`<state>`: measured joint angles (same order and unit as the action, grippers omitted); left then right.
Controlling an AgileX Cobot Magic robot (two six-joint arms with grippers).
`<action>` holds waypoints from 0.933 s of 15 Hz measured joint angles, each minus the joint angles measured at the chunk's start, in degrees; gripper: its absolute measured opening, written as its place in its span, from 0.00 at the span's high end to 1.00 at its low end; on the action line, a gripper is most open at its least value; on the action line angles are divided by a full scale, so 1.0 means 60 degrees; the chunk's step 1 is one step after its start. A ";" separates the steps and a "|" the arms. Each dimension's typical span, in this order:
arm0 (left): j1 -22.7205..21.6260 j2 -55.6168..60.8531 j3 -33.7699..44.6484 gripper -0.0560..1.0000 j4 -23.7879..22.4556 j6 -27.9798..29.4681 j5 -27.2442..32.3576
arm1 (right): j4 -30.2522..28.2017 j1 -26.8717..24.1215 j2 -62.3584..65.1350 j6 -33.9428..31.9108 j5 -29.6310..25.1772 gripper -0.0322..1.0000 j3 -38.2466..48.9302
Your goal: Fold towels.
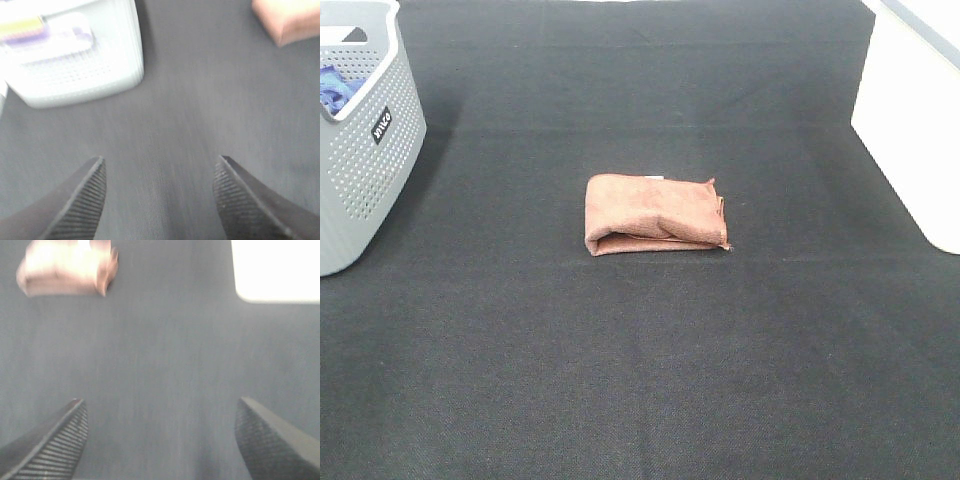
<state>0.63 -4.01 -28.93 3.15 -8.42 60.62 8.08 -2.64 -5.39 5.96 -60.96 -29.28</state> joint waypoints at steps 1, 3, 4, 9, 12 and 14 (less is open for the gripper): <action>0.0000 0.0439 0.0000 0.38 0.0000 0.0000 0.0000 | 0.0000 0.0000 0.0392 0.0000 0.0000 0.23 0.0000; 0.0000 0.0697 0.0000 0.38 0.0000 0.0000 0.0000 | 0.0019 0.0000 0.0917 0.0000 -0.0010 0.23 0.0000; 0.0000 0.0697 0.0000 0.38 0.0000 0.0000 0.0000 | 0.0019 0.0000 0.0945 0.0000 0.0000 0.23 0.0010; 0.0000 0.0697 0.0000 0.38 0.0000 0.0000 0.0000 | 0.0019 0.0000 0.0964 0.0000 0.0000 0.23 0.0019; 0.0000 0.0697 0.0000 0.38 0.0000 0.0000 0.0000 | 0.0019 0.0000 0.0964 0.0000 0.0000 0.23 0.0019; 0.0000 0.0697 0.0000 0.38 0.0000 0.0000 0.0000 | 0.0019 0.0000 0.0964 0.0000 0.0000 0.23 0.0019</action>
<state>0.63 0.17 -28.93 3.15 -8.42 60.62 8.19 -2.64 0.40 5.96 -60.96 -29.16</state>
